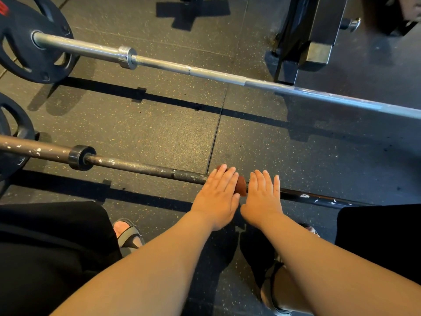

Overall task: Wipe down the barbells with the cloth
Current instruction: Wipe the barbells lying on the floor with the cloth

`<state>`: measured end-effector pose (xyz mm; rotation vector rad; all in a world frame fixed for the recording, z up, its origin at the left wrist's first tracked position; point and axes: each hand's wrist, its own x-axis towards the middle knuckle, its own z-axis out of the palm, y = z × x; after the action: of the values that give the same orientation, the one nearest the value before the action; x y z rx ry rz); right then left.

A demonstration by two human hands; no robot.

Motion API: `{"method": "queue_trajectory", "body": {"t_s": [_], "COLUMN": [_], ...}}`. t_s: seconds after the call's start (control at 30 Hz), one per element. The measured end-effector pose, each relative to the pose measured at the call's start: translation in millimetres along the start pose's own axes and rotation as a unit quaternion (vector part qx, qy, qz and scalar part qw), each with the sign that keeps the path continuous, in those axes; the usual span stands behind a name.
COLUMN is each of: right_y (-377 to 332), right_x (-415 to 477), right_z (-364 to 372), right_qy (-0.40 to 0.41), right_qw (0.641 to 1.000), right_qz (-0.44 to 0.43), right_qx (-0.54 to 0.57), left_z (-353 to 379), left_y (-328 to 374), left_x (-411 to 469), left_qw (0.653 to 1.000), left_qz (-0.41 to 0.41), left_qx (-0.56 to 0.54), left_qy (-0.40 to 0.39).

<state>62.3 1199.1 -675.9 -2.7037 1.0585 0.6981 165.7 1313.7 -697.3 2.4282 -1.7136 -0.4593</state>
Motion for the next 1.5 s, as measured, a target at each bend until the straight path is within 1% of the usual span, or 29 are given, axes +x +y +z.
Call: {"method": "queue_trajectory", "body": {"t_s": [0.03,0.07,0.17,0.2,0.23,0.33,0.37,0.43,0.53,0.63,0.7,0.73,0.77,0.87,0.93,0.97,1.0,1.03,1.13,1.17,1.2,1.23,1.3,1.33,1.37,1.43,1.5], "right_y": [0.5,1.1,0.2,-1.1,-2.3,-3.4,-3.3,-3.3,-3.7,-3.5,-4.0,-4.4,-4.8,-4.8,-3.8,-3.4,-3.2,-3.3,-3.0,-2.6,-2.1,-1.5,0.4,1.7,3.4,7.6,11.6], "right_x": [0.4,0.9,3.0,3.0,2.3,-0.3,-0.1,1.7,3.7,4.4,4.4,4.1,3.9,2.8,2.4,2.3,2.3,2.6,3.0,2.9,2.7,2.5,1.9,1.4,0.6,-0.8,-2.5], "right_z": [-0.3,-0.5,-0.5,-0.5,0.2,3.4,4.7,5.2,4.9,4.6,4.1,3.4,3.2,2.4,2.5,2.4,2.6,3.0,3.4,3.1,2.8,2.8,4.4,5.5,7.0,8.5,9.0], "right_qy": [-0.002,-0.003,-0.003,-0.001,0.002,0.022,0.026,0.025,0.013,0.015,0.016,0.016,0.015,0.013,0.014,0.015,0.015,0.015,0.013,0.014,0.016,0.018,0.031,0.042,0.053,0.069,0.074], "right_qw": [1.000,1.000,1.000,1.000,1.000,1.000,1.000,1.000,1.000,1.000,1.000,1.000,1.000,1.000,1.000,1.000,1.000,1.000,1.000,1.000,1.000,1.000,0.999,0.998,0.997,0.995,0.993], "right_qz": [-0.002,-0.003,0.001,0.004,0.006,0.010,0.011,0.014,0.019,0.018,0.020,0.021,0.022,0.018,0.015,0.014,0.013,0.012,0.009,0.007,0.004,0.000,-0.008,-0.012,-0.016,-0.028,-0.043], "right_qx": [0.000,0.001,0.007,0.006,0.002,-0.009,-0.007,0.002,0.006,0.005,0.009,0.009,0.008,0.003,0.002,0.003,0.004,0.004,0.006,0.009,0.012,0.015,0.028,0.038,0.050,0.069,0.079], "left_z": [-0.5,-2.2,-11.1,-15.2,-16.9,-10.7,-8.2,-6.6,-8.4,-10.7,-14.3,-14.9,-14.7,-9.5,-4.6,-3.3,-3.1,-3.3,-7.3,-8.1,-9.2,-9.4,-4.8,-1.4,1.4,3.2,-0.1], "left_y": [-5.4,-10.9,-18.1,-14.4,-9.5,-3.3,-6.9,-19.5,-34.8,-36.2,-25.8,-18.9,-11.9,0.5,-3.0,-8.1,-14.3,-20.5,-27.7,-25.3,-20.7,-14.3,0.2,6.7,10.8,8.2,-3.7], "left_x": [-0.8,-1.7,-1.6,-0.4,0.1,-1.9,-4.0,-7.5,-16.8,-24.2,-21.1,-16.5,-11.2,2.8,4.1,2.7,-0.3,-3.9,-9.9,-8.5,-6.1,-3.3,2.4,4.0,4.5,3.0,-3.2], "left_qw": [1.000,0.999,0.985,0.982,0.985,0.998,0.999,0.998,0.992,0.963,0.946,0.947,0.954,0.987,0.996,0.996,0.996,0.994,0.977,0.972,0.972,0.977,0.993,0.998,0.999,0.999,0.996], "left_qz": [-0.013,-0.043,-0.169,-0.178,-0.160,-0.036,-0.012,-0.013,-0.092,-0.216,-0.263,-0.261,-0.239,-0.104,-0.039,-0.032,-0.044,-0.070,-0.184,-0.206,-0.208,-0.186,-0.094,-0.048,-0.018,-0.010,-0.055], "left_qx": [0.004,0.004,-0.036,-0.052,-0.063,-0.052,-0.044,-0.037,-0.045,-0.084,-0.123,-0.138,-0.143,-0.105,-0.071,-0.060,-0.052,-0.047,-0.058,-0.062,-0.063,-0.058,-0.035,-0.020,-0.009,0.005,0.021], "left_qy": [0.009,0.014,0.023,0.019,0.014,0.005,0.011,0.039,0.080,0.135,0.143,0.129,0.111,0.064,0.047,0.051,0.061,0.073,0.093,0.092,0.089,0.083,0.056,0.043,0.035,0.037,0.065]}}
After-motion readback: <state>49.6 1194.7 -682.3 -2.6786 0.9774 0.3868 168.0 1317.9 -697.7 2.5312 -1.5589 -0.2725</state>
